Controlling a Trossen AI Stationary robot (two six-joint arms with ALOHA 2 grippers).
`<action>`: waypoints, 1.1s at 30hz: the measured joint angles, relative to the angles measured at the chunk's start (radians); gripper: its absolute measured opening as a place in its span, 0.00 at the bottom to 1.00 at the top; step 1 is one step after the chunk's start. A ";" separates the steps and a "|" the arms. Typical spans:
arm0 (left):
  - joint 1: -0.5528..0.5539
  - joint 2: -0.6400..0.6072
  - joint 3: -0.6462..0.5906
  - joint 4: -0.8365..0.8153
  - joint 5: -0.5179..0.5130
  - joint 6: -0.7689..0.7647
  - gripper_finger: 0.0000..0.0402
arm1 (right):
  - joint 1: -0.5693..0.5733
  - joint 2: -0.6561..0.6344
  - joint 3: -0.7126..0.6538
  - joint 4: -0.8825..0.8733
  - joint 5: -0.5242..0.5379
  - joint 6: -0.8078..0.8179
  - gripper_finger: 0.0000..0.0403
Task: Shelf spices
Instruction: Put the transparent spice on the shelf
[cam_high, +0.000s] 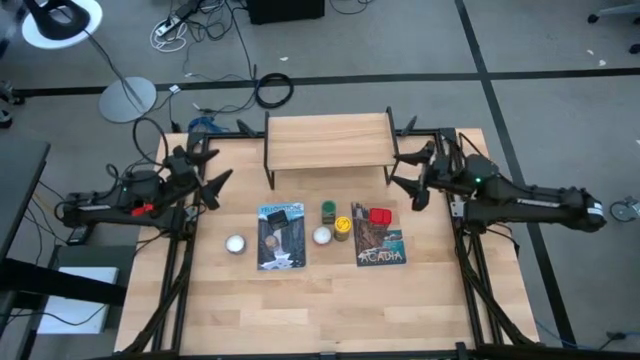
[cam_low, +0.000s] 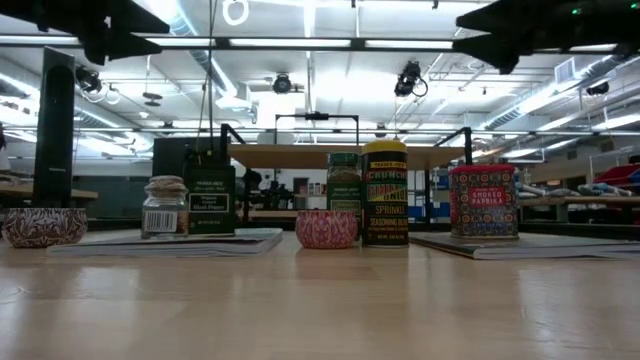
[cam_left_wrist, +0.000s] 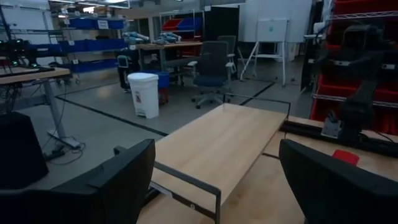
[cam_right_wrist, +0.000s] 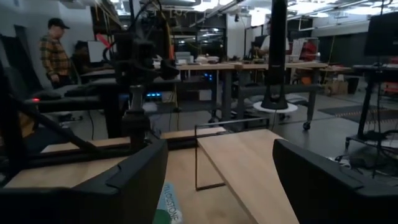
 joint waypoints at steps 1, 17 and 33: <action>0.000 -0.004 -0.005 0.004 0.009 0.005 0.87 | 0.000 -0.023 0.000 -0.027 0.000 0.000 0.73; 0.000 -0.024 -0.161 0.125 0.135 0.016 0.87 | 0.000 -0.409 0.000 -0.429 0.053 0.004 0.73; 0.000 -0.104 -0.347 0.266 0.161 -0.049 0.87 | 0.000 -0.499 -0.003 -0.512 0.014 0.023 0.73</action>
